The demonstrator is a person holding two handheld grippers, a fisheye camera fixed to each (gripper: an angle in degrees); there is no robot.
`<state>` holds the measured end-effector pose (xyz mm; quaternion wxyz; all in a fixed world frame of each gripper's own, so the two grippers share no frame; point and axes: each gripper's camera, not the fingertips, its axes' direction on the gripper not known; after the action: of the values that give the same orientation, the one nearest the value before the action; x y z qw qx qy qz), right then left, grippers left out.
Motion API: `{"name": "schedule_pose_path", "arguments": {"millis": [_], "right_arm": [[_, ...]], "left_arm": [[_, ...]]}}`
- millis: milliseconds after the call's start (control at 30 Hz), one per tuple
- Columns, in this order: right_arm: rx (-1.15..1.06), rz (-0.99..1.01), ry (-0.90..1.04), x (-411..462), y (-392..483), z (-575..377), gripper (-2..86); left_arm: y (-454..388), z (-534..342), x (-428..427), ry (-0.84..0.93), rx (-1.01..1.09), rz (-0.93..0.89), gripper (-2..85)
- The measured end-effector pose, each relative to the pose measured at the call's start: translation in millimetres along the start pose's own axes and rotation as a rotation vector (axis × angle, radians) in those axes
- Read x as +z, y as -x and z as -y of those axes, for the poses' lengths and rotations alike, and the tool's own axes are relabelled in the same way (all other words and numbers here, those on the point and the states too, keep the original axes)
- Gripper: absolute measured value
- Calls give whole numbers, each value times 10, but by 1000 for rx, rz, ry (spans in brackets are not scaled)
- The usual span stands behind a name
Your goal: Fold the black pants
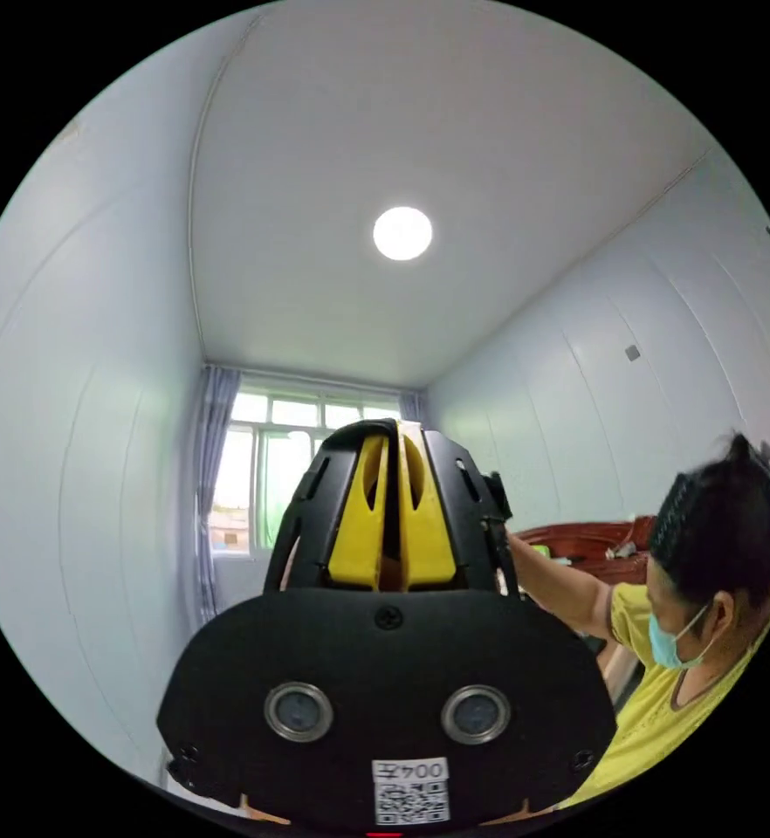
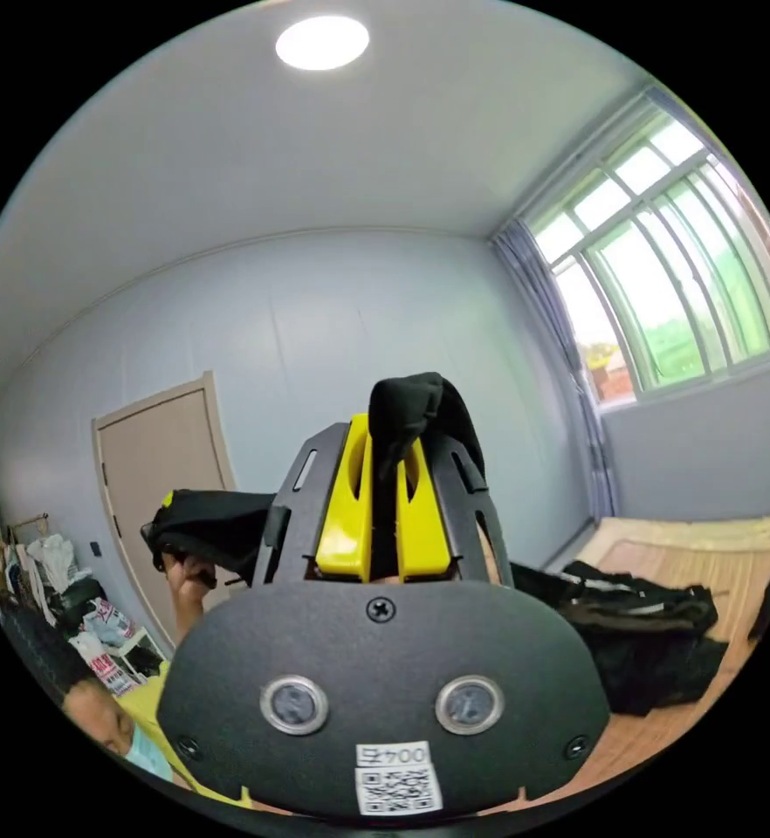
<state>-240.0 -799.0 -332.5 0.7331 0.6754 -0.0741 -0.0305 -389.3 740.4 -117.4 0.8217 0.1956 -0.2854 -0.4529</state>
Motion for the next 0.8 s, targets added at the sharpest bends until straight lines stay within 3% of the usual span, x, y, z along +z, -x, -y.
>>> {"name": "schedule_pose_path", "arguments": {"millis": [267,433,500,633,800], "right_arm": [[470,-214,181,-388,-2234,-1753,43],[822,-344,254,-1139,-3434,-3494,42],[918,-370,262,-1412,-3669,-3984,43],[1087,-430,233,-1944,-3940,-4793,43],[1130,-435,139,-2376,-4120,-4987,44]], "left_arm": [[-521,-2820,1557,446,-227,-173,33],[-1204,-5468,2229,728,-753,-338,28],[-1527,-6088,2405,820,-839,-347,28],[-2091,-6882,2899,963,-972,-440,28],[-2804,-7250,3504,1117,-959,-567,31]]}}
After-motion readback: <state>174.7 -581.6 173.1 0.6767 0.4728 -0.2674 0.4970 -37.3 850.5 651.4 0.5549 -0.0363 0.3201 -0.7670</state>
